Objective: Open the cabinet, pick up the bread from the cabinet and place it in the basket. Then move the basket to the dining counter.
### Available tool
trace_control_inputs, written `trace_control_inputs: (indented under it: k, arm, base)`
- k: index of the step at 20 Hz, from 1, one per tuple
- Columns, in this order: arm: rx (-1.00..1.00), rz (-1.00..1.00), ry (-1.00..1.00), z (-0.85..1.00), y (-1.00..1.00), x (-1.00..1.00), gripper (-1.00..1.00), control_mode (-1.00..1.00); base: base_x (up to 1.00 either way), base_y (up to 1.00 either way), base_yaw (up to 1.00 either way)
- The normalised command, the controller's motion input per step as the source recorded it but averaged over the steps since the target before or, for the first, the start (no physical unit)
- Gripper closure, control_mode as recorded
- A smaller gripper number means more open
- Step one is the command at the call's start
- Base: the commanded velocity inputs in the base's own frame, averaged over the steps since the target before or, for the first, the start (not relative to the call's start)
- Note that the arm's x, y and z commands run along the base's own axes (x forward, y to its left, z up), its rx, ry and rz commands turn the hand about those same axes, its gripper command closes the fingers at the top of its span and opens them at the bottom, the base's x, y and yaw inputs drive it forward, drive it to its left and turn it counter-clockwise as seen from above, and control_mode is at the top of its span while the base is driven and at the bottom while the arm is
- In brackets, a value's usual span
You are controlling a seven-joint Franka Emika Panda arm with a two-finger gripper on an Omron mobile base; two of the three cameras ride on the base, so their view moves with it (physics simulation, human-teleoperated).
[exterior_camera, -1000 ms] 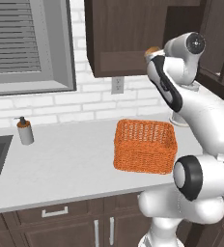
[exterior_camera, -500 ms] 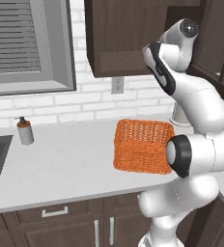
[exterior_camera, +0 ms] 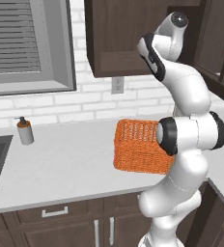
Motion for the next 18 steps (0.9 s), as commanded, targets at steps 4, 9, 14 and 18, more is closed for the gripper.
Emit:
trace_control_inputs:
  k: [4,9,14,18]
  arm:
    - [0.04,0.0,0.03,-0.14,-0.06,0.15,-1.0,-1.0]
    - [0.01,0.0,0.0,-0.24,-0.26,0.0,-1.0,-1.0]
    - [0.0,0.0,0.0,-0.35,-0.11,0.0,-1.0,-1.0]
    - [0.0,0.0,0.0,-0.05,0.0,0.2,-1.0,-1.0]
  base:
    - [0.0,0.0,0.0]
    - [0.0,0.0,0.0]
    - [0.0,0.0,0.0]
    - [0.0,0.0,0.0]
